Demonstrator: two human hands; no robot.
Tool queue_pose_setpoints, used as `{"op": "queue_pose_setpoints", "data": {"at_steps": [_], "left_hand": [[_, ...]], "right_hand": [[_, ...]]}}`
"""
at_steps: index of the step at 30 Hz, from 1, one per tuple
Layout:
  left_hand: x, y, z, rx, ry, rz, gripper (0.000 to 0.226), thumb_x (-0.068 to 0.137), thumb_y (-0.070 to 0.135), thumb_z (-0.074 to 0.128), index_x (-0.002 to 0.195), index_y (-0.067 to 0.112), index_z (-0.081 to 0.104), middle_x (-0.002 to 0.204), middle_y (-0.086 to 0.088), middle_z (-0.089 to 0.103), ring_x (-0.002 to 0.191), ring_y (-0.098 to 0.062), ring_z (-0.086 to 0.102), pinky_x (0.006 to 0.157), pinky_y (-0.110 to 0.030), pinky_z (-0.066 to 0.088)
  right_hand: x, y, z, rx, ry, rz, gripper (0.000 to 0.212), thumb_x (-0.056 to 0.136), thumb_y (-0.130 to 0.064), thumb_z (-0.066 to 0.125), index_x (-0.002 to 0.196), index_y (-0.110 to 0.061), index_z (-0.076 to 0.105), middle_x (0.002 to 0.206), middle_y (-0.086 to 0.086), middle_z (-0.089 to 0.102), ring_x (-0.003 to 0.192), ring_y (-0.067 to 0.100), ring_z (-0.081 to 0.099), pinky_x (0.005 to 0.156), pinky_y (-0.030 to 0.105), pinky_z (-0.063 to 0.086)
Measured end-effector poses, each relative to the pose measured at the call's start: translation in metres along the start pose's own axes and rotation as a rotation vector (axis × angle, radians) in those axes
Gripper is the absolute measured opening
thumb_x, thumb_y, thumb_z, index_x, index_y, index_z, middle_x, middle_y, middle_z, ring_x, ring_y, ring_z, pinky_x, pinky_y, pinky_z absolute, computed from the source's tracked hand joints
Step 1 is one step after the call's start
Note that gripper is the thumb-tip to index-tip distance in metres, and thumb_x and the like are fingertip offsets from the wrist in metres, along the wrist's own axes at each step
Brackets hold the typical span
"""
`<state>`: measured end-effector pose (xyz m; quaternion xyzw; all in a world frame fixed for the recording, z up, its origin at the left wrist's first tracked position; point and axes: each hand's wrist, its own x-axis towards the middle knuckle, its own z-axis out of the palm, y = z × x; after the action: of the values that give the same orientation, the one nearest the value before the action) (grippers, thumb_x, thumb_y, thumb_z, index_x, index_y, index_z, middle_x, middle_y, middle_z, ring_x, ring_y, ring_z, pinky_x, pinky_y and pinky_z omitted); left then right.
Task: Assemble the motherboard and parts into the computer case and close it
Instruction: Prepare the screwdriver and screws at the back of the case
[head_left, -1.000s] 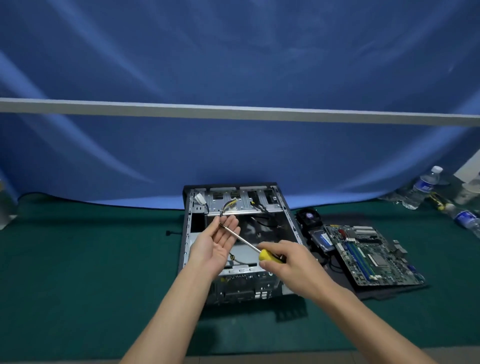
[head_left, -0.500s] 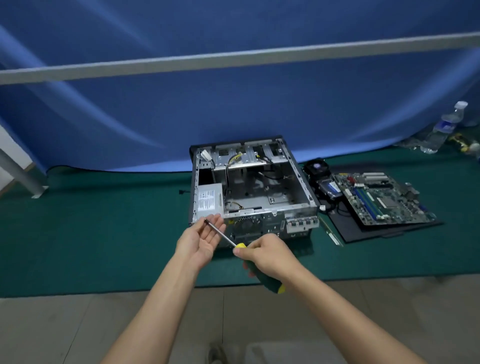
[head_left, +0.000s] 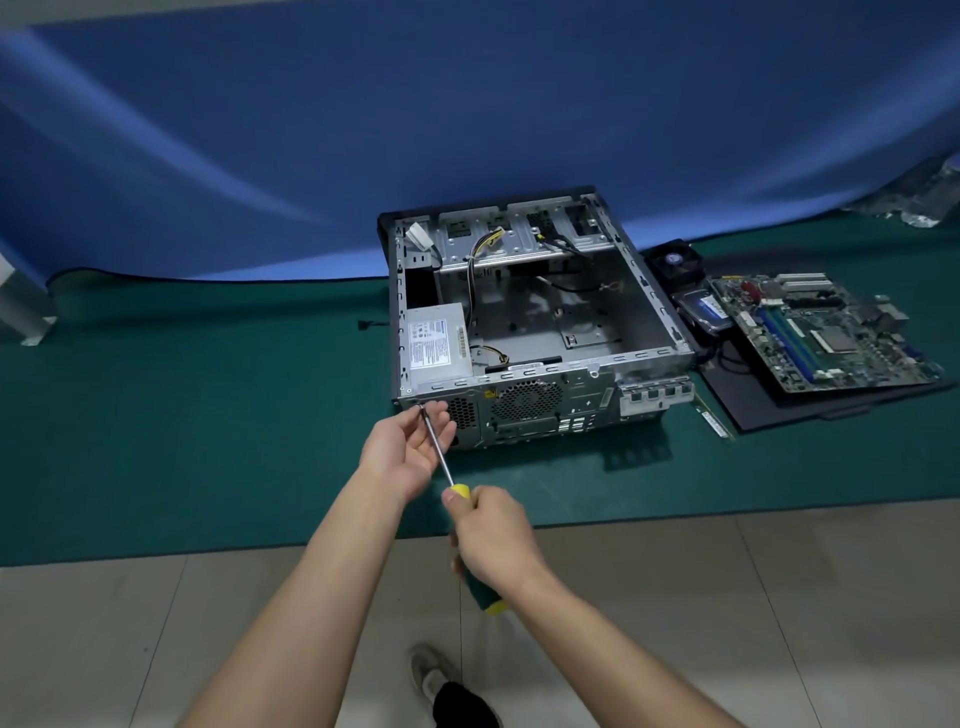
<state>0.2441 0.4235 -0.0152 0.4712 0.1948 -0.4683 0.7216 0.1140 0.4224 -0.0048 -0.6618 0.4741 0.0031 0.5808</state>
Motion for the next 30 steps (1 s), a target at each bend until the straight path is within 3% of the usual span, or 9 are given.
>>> {"op": "queue_pose_setpoints", "data": {"at_steps": [2,13,18,22,26,30], "left_hand": [[0.004,0.005,-0.003,0.007,-0.003,-0.006,0.025,0.098,0.007,0.043,0.082,-0.005,0.058,0.06,-0.011,0.069,0.046,-0.015,0.065,0.045,-0.026,0.055],[0.013,0.016,-0.008,0.065,-0.023,-0.047,0.019,0.098,0.007,0.044,0.09,-0.005,0.057,0.065,-0.014,0.071,0.051,-0.016,0.068,0.045,-0.027,0.055],[0.013,0.015,-0.009,0.062,-0.043,-0.049,0.019,0.099,0.006,0.043,0.092,-0.007,0.055,0.064,-0.015,0.07,0.051,-0.017,0.068,0.044,-0.027,0.054],[0.008,0.018,-0.008,0.131,-0.04,-0.061,0.022,0.1,0.008,0.042,0.092,-0.006,0.056,0.062,-0.012,0.07,0.047,-0.015,0.066,0.044,-0.026,0.055],[0.001,0.028,-0.011,0.401,-0.096,-0.118,0.027,0.102,0.013,0.036,0.095,-0.003,0.057,0.067,-0.009,0.072,0.05,-0.013,0.067,0.041,-0.023,0.053],[-0.005,0.037,-0.008,0.775,-0.115,-0.092,0.031,0.103,0.015,0.036,0.09,-0.002,0.058,0.078,-0.012,0.072,0.054,-0.015,0.069,0.045,-0.024,0.054]], "right_hand": [[0.003,-0.002,0.005,-0.016,0.004,0.005,0.032,0.098,-0.035,0.044,0.074,-0.014,0.049,0.084,0.012,0.063,0.081,0.036,0.066,0.077,0.047,0.055],[0.006,-0.006,0.027,0.079,0.073,0.015,0.032,0.098,-0.037,0.044,0.078,-0.014,0.053,0.09,0.016,0.066,0.081,0.036,0.065,0.075,0.047,0.055],[0.009,-0.009,0.031,0.18,0.027,0.08,0.033,0.1,-0.033,0.043,0.077,-0.012,0.053,0.072,0.006,0.062,0.051,0.022,0.058,0.065,0.039,0.055],[0.005,-0.018,0.038,0.586,-0.076,0.206,0.033,0.102,-0.03,0.042,0.081,-0.007,0.055,0.064,0.004,0.055,0.04,0.015,0.049,0.044,0.025,0.044],[0.0,-0.023,0.038,1.114,-0.296,0.362,0.037,0.101,-0.031,0.042,0.084,-0.002,0.057,0.056,0.005,0.053,0.039,0.015,0.046,0.041,0.022,0.041],[0.002,-0.018,0.036,1.16,-0.371,0.371,0.045,0.1,-0.038,0.042,0.098,0.001,0.065,0.06,0.005,0.059,0.044,0.016,0.053,0.044,0.023,0.044]]}}
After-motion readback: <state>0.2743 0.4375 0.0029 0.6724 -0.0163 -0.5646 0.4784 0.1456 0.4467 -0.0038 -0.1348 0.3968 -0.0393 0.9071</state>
